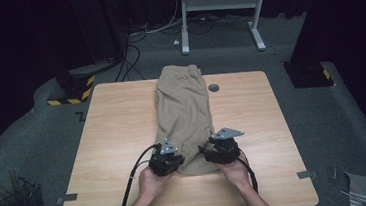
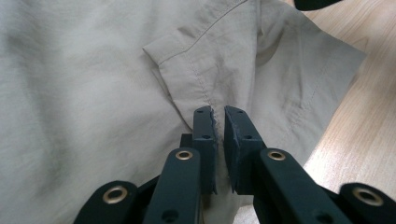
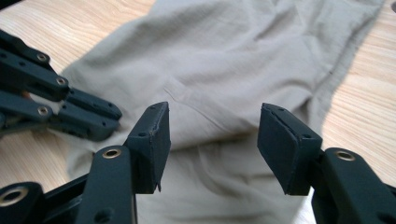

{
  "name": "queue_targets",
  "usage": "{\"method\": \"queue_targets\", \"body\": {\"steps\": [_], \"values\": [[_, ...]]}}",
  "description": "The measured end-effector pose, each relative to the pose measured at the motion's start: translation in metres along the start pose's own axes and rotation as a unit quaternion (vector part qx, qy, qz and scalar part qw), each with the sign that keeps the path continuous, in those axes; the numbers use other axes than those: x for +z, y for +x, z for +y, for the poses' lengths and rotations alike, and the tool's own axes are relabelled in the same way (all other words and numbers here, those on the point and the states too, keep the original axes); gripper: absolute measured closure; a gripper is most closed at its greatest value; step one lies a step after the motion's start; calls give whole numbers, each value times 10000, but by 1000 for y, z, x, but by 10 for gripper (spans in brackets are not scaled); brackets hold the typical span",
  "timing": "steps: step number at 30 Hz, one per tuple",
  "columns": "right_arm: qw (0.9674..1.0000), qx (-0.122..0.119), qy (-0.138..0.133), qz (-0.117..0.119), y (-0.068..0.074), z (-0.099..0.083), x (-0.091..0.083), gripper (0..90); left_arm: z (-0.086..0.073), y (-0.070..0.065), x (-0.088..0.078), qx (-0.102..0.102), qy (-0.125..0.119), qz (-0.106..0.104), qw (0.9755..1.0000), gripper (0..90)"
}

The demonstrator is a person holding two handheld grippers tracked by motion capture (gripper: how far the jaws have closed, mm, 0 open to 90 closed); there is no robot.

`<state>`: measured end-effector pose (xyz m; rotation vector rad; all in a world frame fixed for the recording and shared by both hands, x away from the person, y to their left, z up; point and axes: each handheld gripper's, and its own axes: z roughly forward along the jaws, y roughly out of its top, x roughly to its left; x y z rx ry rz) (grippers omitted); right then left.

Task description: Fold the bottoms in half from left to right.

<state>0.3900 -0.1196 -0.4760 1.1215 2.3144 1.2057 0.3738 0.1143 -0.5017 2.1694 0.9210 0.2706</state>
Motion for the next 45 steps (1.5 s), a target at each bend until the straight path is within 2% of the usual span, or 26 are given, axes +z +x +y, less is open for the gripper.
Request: {"method": "queue_targets", "body": {"steps": [4, 7, 9, 11, 15, 19, 24, 30, 32, 34, 41, 45], "values": [[10000, -50, -26, 69, 6, 5, 4, 441, -1, -1, 2, -2, 42, -14, 10000, 806], [9999, -112, 40, 28, 8, 9, 10, 441, -2, -3, 3, 33, 52, -5, 10000, 790], [9999, -60, 110, 11, 6, 11, 16, 440, -2, -3, 2, -1, 33, 7, 10000, 754], [9998, -28, 215, -13, 3, 13, 25, 439, -3, -4, 0, -82, 6, 84, 9999, 650], [9990, 54, 452, 20, -2, 10, 39, 478, -6, -4, -5, -87, 13, 339, 9994, 437], [9980, -75, 617, 117, -3, 7, 43, 605, -10, -8, -6, -22, 91, 519, 9986, 345], [9965, -112, 786, 267, -5, 2, 40, 733, -15, -11, -5, -73, 118, 671, 9977, 320], [9969, -161, 689, 356, -10, -3, 32, 863, -20, -13, -6, -132, 197, 879, 9958, 311], [9973, -165, 614, 379, -12, -5, 28, 868, -23, -12, -7, -151, 207, 944, 9952, 311], [9973, -160, 577, 417, -12, -8, 22, 868, -26, -12, -9, -251, 192, 922, 9952, 312], [9976, -124, 425, 532, -12, -23, -1, 868, -39, -13, -16, -364, 84, 871, 9955, 323], [9979, -210, 426, 436, -11, -31, -6, 866, -45, -12, -21, -459, 44, 897, 9949, 324]]}}
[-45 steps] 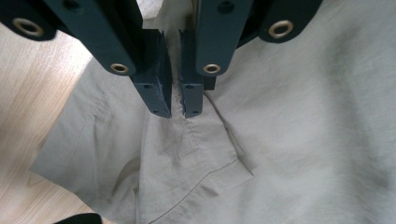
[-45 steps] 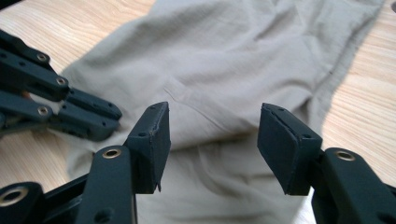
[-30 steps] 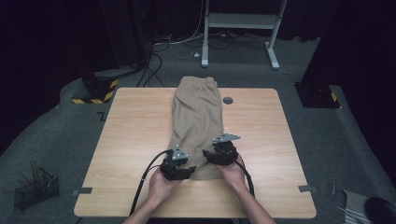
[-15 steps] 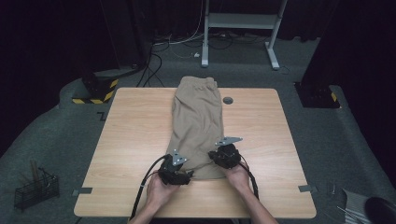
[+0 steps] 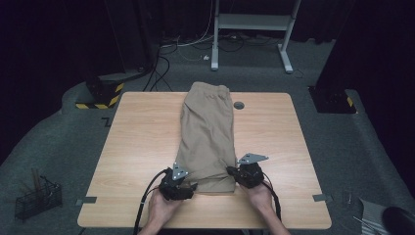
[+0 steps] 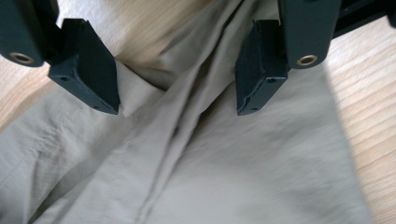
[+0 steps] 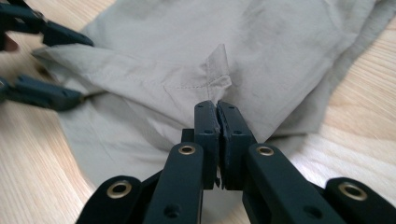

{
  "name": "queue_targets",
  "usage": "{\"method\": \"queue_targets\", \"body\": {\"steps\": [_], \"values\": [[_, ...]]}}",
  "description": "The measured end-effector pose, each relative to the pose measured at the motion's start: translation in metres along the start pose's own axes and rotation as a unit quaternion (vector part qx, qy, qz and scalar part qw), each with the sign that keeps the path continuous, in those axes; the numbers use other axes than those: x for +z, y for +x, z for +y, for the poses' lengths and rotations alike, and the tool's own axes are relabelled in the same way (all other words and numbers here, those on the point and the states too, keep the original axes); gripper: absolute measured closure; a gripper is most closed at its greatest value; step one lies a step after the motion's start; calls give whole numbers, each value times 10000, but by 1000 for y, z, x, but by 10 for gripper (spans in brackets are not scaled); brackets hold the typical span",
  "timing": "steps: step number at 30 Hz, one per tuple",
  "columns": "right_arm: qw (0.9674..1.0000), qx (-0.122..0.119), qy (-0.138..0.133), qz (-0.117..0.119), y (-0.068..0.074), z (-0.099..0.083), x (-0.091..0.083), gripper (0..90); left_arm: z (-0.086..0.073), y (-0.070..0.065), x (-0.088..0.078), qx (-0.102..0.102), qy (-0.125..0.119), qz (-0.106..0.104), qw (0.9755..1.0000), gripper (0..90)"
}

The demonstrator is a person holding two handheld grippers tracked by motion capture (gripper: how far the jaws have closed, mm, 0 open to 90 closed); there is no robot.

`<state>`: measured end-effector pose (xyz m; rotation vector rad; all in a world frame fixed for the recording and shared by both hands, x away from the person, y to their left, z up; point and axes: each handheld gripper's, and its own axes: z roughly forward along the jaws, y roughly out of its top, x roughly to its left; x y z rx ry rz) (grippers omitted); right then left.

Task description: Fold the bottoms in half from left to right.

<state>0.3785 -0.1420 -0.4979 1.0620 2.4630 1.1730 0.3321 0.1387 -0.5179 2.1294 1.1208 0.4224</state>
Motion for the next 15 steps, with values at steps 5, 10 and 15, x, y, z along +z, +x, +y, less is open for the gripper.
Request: {"method": "queue_targets", "body": {"steps": [5, 10, 15], "values": [[9999, 99, 40, -49, -4, -8, -2, 866, -5, 5, -7, -91, -33, 38, 9999, 329], [9999, 51, 67, -103, -4, -11, -6, 860, -9, 0, -14, 30, -60, 61, 10000, 357], [9998, 99, 69, -168, -5, -15, -8, 806, -10, 4, -25, -83, -333, -254, 9991, 358]]}}
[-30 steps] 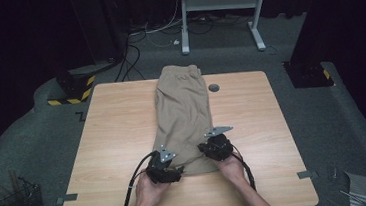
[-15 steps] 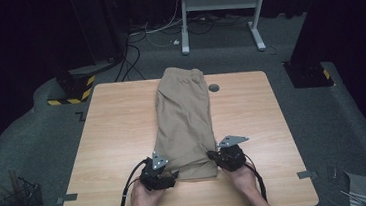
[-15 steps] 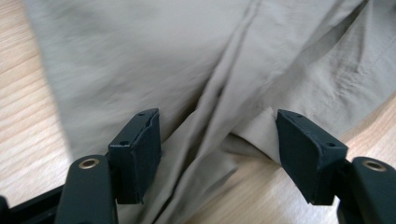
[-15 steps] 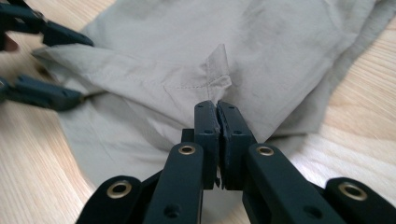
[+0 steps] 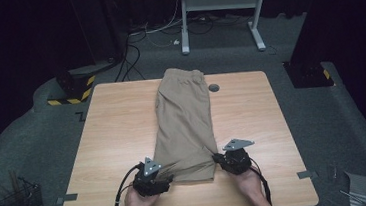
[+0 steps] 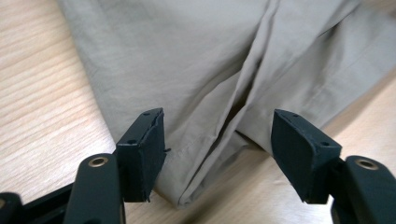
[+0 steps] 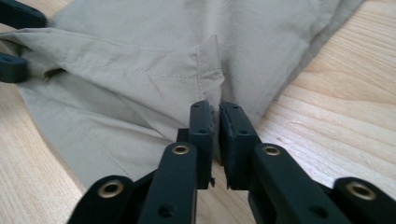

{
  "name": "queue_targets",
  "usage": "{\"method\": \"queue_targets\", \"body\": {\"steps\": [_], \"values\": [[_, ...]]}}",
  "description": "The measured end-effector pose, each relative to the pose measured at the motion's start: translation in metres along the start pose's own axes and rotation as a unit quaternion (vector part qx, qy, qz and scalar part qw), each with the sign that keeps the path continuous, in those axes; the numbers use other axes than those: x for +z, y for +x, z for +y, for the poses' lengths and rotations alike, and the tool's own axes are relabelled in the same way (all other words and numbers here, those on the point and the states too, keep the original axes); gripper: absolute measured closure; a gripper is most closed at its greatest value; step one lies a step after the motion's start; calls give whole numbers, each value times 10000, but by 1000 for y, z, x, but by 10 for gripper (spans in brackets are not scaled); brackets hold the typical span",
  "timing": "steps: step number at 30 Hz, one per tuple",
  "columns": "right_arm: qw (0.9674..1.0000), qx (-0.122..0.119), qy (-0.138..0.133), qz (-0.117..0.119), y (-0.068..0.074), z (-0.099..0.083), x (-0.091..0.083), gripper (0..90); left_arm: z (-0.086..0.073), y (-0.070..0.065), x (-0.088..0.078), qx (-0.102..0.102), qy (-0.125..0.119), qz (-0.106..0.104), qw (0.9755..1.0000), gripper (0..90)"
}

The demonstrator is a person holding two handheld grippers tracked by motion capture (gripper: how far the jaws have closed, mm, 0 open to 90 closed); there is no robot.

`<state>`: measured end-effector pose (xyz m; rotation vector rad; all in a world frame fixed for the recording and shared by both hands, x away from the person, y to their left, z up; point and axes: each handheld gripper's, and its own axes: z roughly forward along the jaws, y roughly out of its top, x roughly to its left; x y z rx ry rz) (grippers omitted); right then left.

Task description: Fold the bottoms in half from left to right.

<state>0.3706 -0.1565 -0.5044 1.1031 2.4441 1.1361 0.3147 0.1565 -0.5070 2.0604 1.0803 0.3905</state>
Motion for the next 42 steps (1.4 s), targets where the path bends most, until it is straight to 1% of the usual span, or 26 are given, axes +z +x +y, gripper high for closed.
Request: {"method": "queue_targets", "body": {"steps": [2, 4, 6, 8, 10, 12, 14, 15, 16, 18, 20, 22, 23, 25, 27, 28, 29, 32, 33, 35, 37, 39, 40, 42], "values": [[10000, 11, -69, 16, 2, 3, -3, 774, 8, 3, -7, -16, -179, -54, 9998, 358], [9997, 6, -215, 73, 3, 9, -5, 744, 16, 7, -11, -43, -293, -90, 9995, 356], [9994, 17, -312, 135, 4, 16, -5, 712, 24, 11, -12, -60, -324, -102, 9994, 348], [9992, 42, -357, 176, 5, 24, -3, 683, 32, 17, -8, -15, -288, -39, 9996, 347], [9993, 75, -308, 178, 5, 31, 4, 639, 38, 25, 1, -114, -210, 1, 9997, 347], [9995, 184, -169, 178, 5, 37, 13, 606, 43, 33, 11, -181, -129, 90, 9997, 349], [9995, 269, -50, 171, 4, 41, 23, 591, 45, 40, 20, -270, -52, 117, 9996, 360], [9994, 308, -4, 183, 4, 42, 28, 597, 46, 43, 25, -303, 11, 149, 9994, 369], [9992, 341, 82, 194, 3, 44, 32, 622, 47, 44, 28, -323, 27, 164, 9993, 398], [9992, 277, 155, 237, 3, 44, 36, 687, 47, 48, 33, -332, 90, 252, 9991, 426], [9989, 258, 188, 333, 4, 42, 36, 772, 47, 52, 36, -389, 111, 338, 9986, 444], [9987, 225, 196, 402, 5, 40, 34, 826, 47, 55, 38, -454, 127, 393, 9981, 448], [9989, 164, 177, 403, 6, 38, 31, 845, 47, 56, 39, -488, 146, 395, 9979, 449], [9991, 49, 121, 412, 9, 35, 25, 860, 45, 57, 41, -514, 203, 411, 9976, 449], [9990, -56, 82, 428, 11, 29, 19, 862, 43, 56, 45, -432, 313, 483, 9974, 446], [9989, -43, 91, 461, 12, 26, 16, 862, 40, 56, 46, -425, 358, 507, 9972, 444], [9987, -34, 93, 503, 13, 21, 12, 862, 39, 56, 46, -471, 350, 489, 9971, 441], [9981, -77, 74, 602, 17, 8, 2, 862, 37, 58, 46, -521, 353, 494, 9968, 428], [9980, -83, 77, 618, 18, 5, 0, 861, 37, 58, 45, -541, 361, 492, 9967, 423], [9981, -196, 114, 571, 24, -4, -5, 855, 38, 58, 45, -530, 362, 503, 9967, 417], [9977, -303, 64, 600, 28, -12, -9, 821, 39, 60, 45, -551, 297, 453, 9970, 417], [9974, -258, -74, 672, 30, -16, -15, 741, 39, 62, 44, -596, 224, 450, 9970, 414], [9971, -251, -144, 703, 29, -16, -17, 724, 40, 63, 43, -640, 189, 472, 9967, 414], [9969, -174, -298, 705, 26, -13, -24, 676, 42, 67, 43, -706, 204, 483, 9961, 408]]}}
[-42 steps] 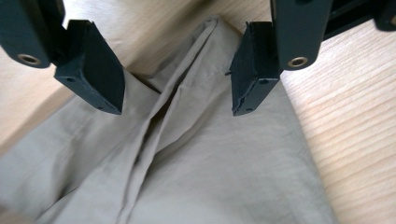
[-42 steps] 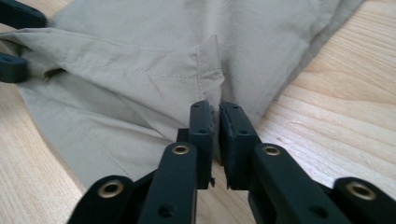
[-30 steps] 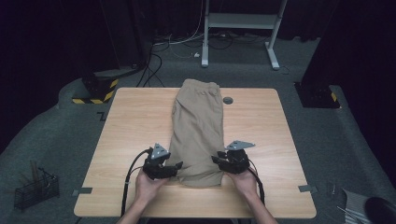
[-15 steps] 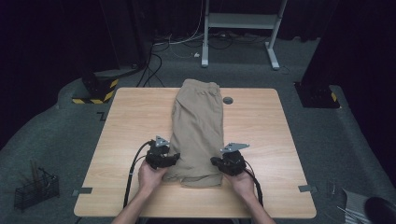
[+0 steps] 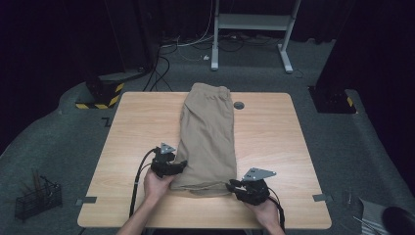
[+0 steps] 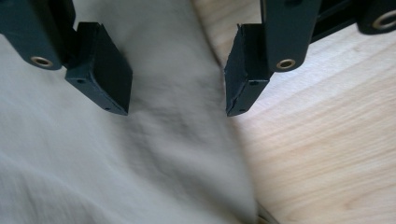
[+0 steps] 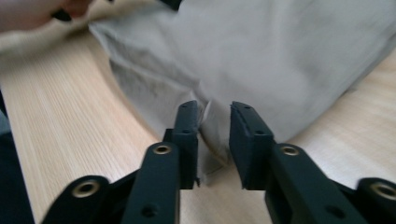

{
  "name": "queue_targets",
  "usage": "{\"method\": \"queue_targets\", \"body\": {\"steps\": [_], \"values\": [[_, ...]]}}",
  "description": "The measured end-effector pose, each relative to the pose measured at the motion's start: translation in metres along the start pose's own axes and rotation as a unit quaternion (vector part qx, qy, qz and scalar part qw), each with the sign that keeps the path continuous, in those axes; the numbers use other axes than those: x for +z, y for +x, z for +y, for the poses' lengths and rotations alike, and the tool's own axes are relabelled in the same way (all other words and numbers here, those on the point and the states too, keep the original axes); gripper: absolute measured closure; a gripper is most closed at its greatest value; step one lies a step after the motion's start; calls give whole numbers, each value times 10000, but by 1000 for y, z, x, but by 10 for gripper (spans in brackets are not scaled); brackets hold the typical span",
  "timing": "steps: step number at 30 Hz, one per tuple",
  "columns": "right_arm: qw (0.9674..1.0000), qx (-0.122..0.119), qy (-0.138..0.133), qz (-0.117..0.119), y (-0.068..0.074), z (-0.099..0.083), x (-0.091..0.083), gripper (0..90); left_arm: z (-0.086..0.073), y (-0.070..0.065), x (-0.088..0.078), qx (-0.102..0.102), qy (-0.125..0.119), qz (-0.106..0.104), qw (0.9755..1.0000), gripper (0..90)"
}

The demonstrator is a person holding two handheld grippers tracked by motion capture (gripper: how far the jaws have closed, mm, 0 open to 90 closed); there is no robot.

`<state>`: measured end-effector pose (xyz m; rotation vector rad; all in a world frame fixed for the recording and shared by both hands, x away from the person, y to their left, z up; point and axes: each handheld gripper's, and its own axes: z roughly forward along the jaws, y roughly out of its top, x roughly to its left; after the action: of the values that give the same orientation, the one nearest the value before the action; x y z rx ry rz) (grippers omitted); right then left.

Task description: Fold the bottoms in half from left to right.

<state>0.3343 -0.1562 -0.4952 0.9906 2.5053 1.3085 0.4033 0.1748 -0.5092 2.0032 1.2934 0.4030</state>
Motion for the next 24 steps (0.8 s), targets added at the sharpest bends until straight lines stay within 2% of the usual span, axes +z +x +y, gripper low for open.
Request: {"method": "queue_targets", "body": {"steps": [4, 6, 8, 10, 13, 15, 16, 17, 21, 24], "values": [[9992, 73, -280, -286, -7, 16, -9, 607, 10, 4, 2, 13, -77, -32, 10000, 399], [9982, 135, -350, -470, -13, 24, -8, 585, 15, 6, 5, 29, -6, 24, 10000, 399], [9971, 248, -310, -647, -20, 30, -5, 570, 18, 8, 6, -53, -140, 4, 9999, 409], [9960, 349, -279, -777, -26, 34, 0, 570, 20, 11, 9, -82, -55, 40, 9999, 417], [9948, 369, -59, -944, -31, 39, 12, 561, 22, 14, 16, -176, 12, 56, 9998, 435], [9940, 341, 147, -1028, -32, 40, 23, 559, 23, 13, 18, -71, 97, 80, 9999, 482], [9935, 347, 251, -1054, -32, 40, 29, 566, 24, 11, 20, 142, 214, 167, 9995, 510], [9932, 293, 370, -1066, -33, 40, 35, 598, 24, 9, 21, 232, 238, 177, 9993, 566], [9912, 78, 574, -1189, -33, 37, 47, 741, 21, 4, 19, 545, 440, 192, 9974, 740], [9899, -73, 718, -1218, -33, 33, 49, 862, 19, 9, 13, 561, 508, 189, 9970, 877]]}}
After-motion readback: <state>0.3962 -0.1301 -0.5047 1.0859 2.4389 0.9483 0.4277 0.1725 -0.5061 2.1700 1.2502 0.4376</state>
